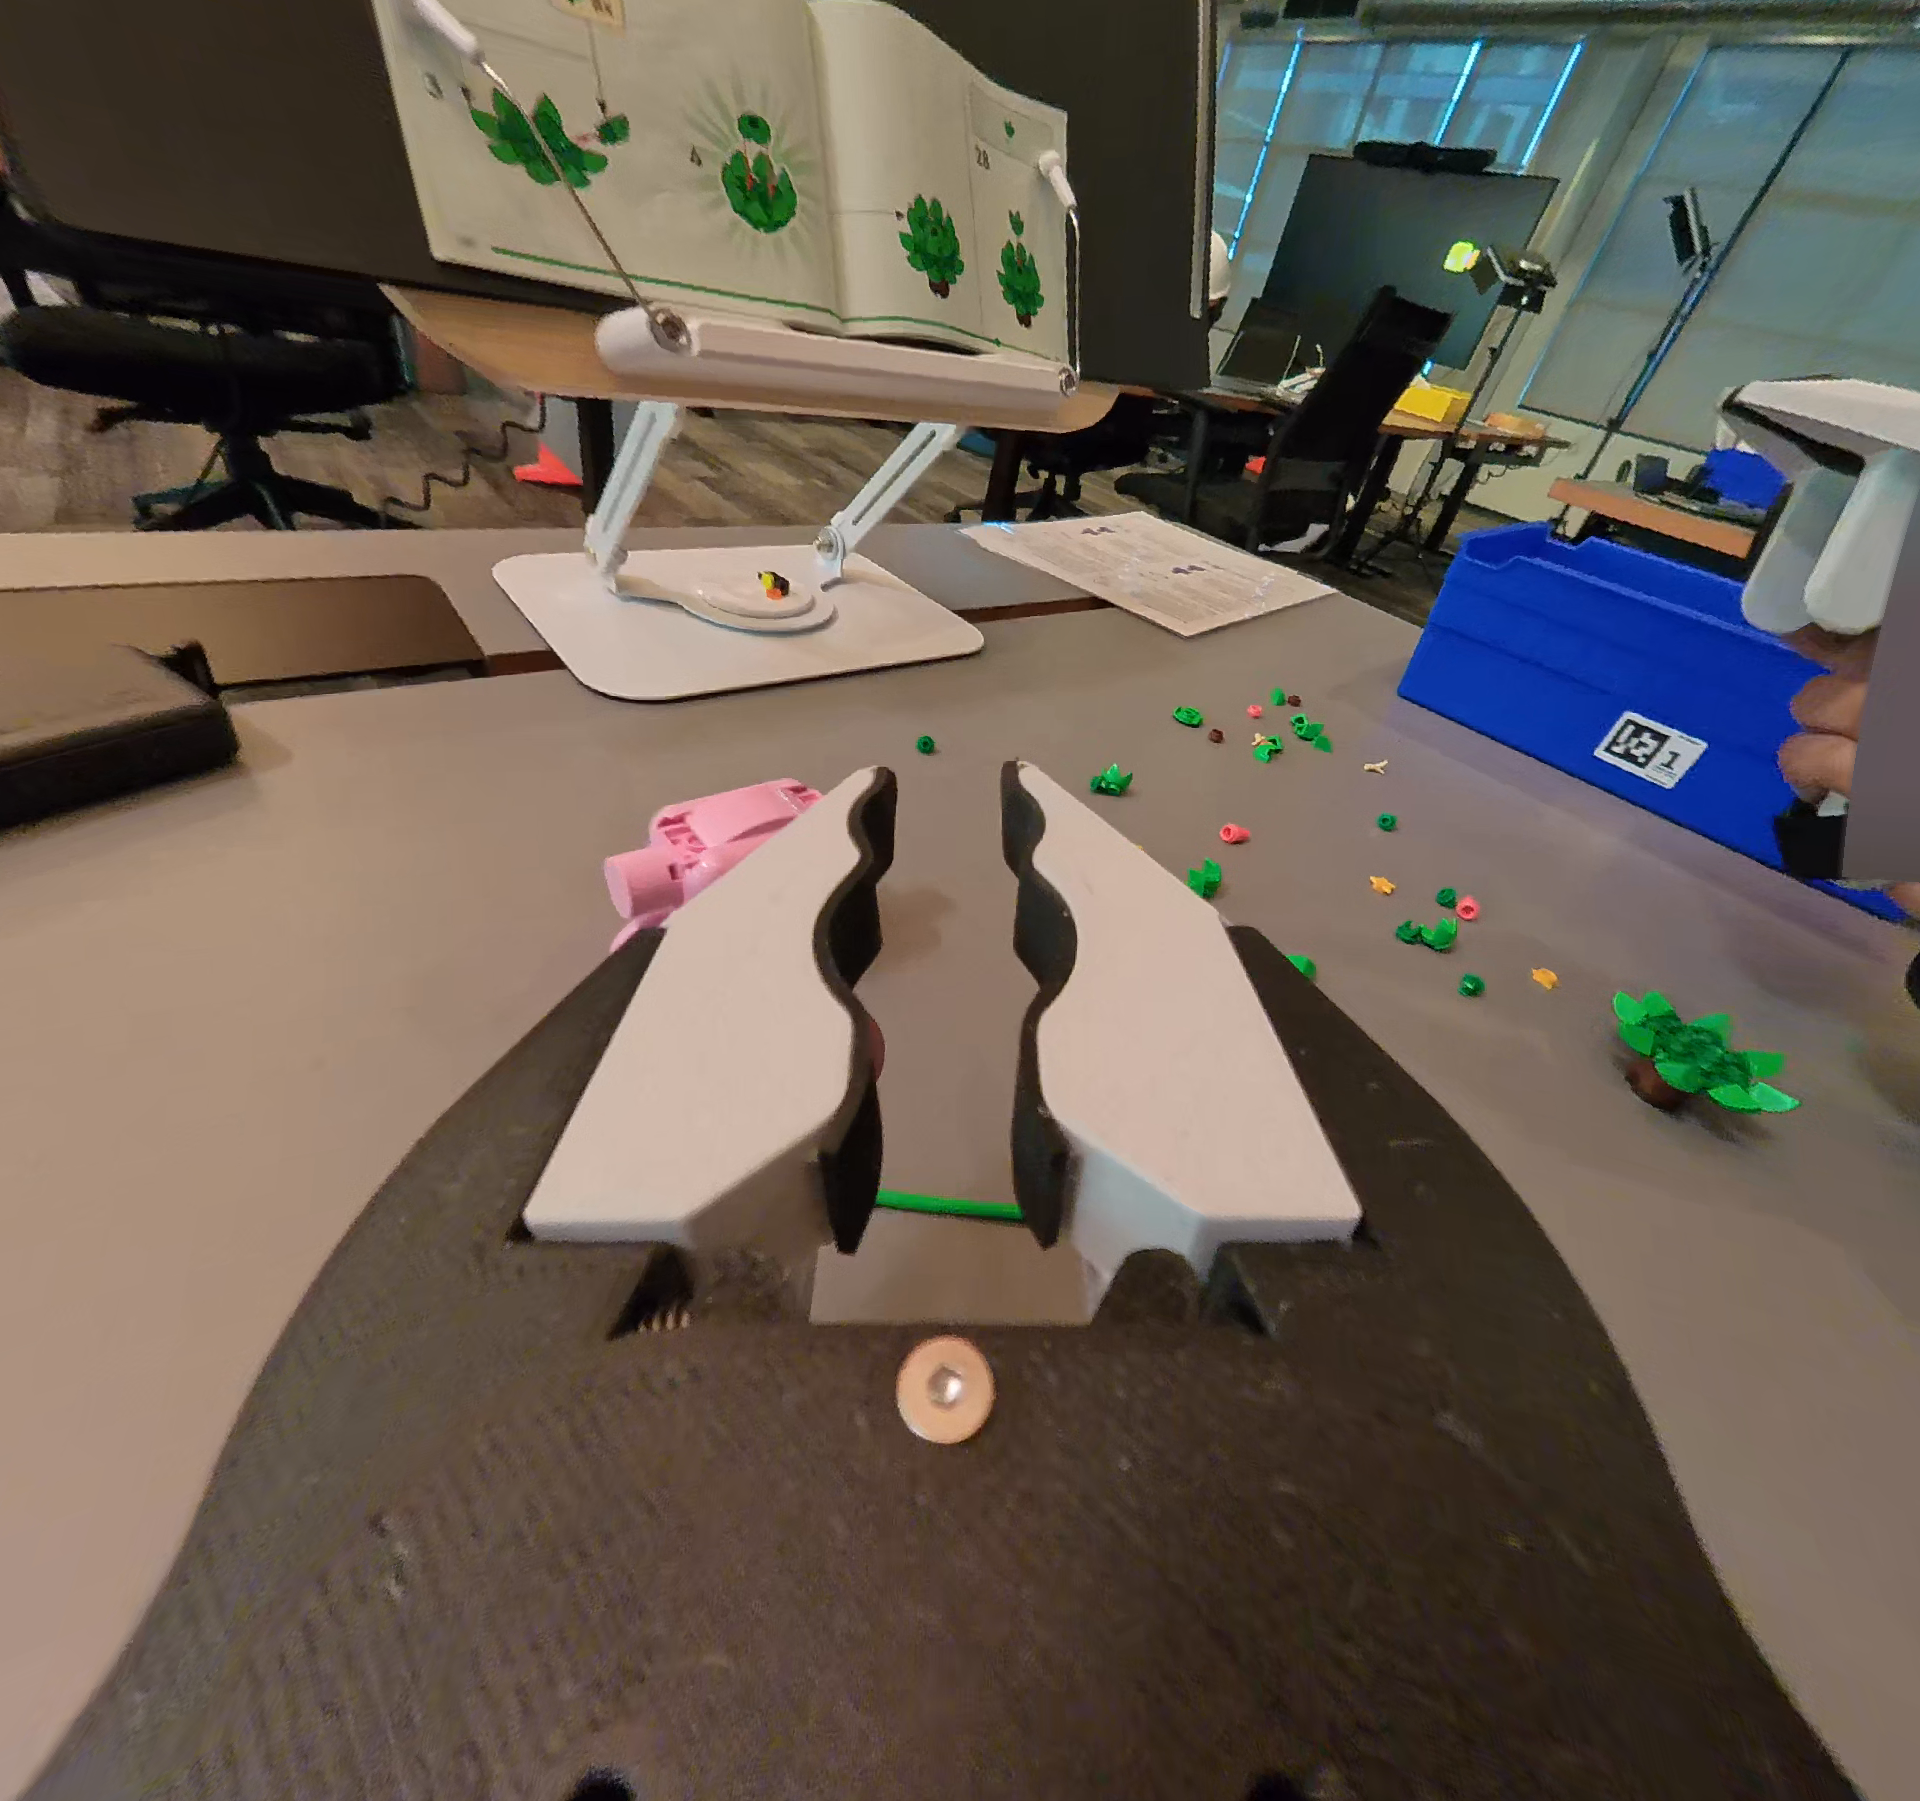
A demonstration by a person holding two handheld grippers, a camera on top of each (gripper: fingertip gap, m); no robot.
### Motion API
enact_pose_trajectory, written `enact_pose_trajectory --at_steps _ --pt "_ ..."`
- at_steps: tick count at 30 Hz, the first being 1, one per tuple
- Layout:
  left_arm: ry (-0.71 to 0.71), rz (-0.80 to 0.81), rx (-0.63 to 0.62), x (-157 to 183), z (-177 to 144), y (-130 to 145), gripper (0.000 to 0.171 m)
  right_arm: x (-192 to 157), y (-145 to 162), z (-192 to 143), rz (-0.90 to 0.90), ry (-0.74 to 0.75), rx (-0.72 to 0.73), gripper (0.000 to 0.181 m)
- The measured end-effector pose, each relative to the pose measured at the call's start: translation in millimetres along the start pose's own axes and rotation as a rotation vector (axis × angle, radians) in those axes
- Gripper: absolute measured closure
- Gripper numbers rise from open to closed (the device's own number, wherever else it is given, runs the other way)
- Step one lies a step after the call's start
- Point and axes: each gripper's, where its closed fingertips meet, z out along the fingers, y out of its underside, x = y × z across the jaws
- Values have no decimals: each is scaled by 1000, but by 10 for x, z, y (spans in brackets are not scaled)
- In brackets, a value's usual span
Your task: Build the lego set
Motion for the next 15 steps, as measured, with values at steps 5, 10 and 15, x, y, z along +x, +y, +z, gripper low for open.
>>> enact_pose_trajectory --at_steps 5,10,15 --pt "-19 21 16 -53 -19 -31 162 45 68 25 167 -67 -9 161" --pt "-20 25 11 -48 -16 -26 162 43 170 70 138 -54 -47 159" --pt "-21 -5 8 -78 -12 -21 161 247 440 155 30 37 -177 145"
